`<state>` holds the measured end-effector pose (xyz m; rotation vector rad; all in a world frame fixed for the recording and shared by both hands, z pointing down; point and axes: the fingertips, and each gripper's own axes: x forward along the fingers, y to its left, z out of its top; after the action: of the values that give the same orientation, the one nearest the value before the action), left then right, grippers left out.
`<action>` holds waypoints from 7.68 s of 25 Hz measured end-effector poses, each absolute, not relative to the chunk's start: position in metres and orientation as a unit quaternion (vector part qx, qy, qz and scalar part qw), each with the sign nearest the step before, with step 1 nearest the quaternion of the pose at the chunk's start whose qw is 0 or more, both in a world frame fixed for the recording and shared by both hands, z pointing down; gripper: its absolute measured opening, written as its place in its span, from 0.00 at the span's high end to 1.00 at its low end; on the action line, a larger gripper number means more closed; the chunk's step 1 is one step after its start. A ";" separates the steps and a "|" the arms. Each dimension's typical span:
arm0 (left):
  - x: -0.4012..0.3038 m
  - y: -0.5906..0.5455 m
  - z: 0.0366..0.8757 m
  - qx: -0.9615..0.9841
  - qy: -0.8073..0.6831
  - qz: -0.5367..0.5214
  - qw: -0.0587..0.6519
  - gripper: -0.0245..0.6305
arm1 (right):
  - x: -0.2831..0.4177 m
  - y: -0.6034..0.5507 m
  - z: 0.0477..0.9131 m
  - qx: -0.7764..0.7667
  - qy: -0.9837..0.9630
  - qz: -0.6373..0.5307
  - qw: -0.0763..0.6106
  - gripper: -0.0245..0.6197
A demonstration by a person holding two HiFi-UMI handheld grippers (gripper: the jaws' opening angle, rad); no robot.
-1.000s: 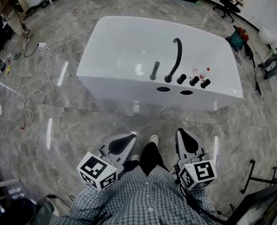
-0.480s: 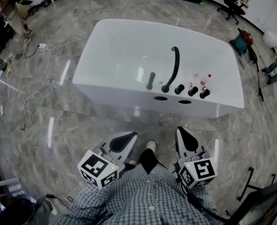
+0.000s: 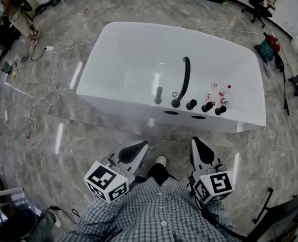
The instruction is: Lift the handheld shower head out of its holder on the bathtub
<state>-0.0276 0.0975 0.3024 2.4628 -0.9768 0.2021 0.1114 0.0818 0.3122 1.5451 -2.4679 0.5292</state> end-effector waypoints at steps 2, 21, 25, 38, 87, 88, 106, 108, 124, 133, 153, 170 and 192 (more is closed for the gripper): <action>-0.020 0.088 0.303 0.899 -0.361 0.077 0.235 0.95 | 0.121 0.075 0.314 0.519 -0.831 0.180 0.089 0.93; -0.004 0.033 0.316 0.896 -0.365 0.078 0.241 0.95 | 0.155 0.025 0.333 0.535 -0.816 0.193 0.101 0.93; -0.011 0.011 0.317 0.899 -0.358 0.082 0.241 0.95 | 0.143 0.008 0.331 0.534 -0.818 0.187 0.106 0.93; -0.047 -0.039 0.327 0.914 -0.311 0.091 0.244 0.95 | 0.095 -0.032 0.333 0.552 -0.802 0.190 0.123 0.93; -0.021 -0.147 0.447 0.921 -0.311 0.125 0.200 0.95 | 0.111 -0.116 0.427 0.500 -0.812 0.251 0.170 0.93; -0.020 -0.149 0.452 0.921 -0.311 0.124 0.201 0.95 | 0.112 -0.117 0.431 0.497 -0.811 0.253 0.173 0.93; -0.012 -0.171 0.529 0.914 -0.324 0.135 0.202 0.95 | 0.101 -0.130 0.476 0.442 -0.836 0.263 0.190 0.93; -0.011 -0.173 0.538 0.913 -0.327 0.133 0.204 0.95 | 0.096 -0.132 0.477 0.430 -0.846 0.254 0.185 0.93; -0.035 -0.181 0.610 0.889 -0.371 0.146 0.224 0.95 | 0.089 -0.133 0.519 0.406 -0.844 0.272 0.220 0.93; -0.032 -0.179 0.643 0.896 -0.350 0.183 0.205 0.95 | 0.088 -0.128 0.540 0.405 -0.837 0.286 0.232 0.93; -0.007 -0.183 0.695 0.904 -0.308 0.237 0.180 0.74 | 0.098 -0.124 0.571 0.418 -0.825 0.304 0.230 0.93; 0.024 -0.198 0.703 0.919 -0.287 0.228 0.146 0.70 | 0.112 -0.121 0.585 0.439 -0.810 0.320 0.223 0.93; 0.026 -0.205 0.692 0.909 -0.310 0.250 0.125 0.75 | 0.120 -0.117 0.581 0.450 -0.806 0.330 0.198 0.93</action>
<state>0.0261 -0.2049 0.6924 2.6483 -0.9038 0.7289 0.1198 -0.1169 0.5810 1.2602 -2.2552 0.9240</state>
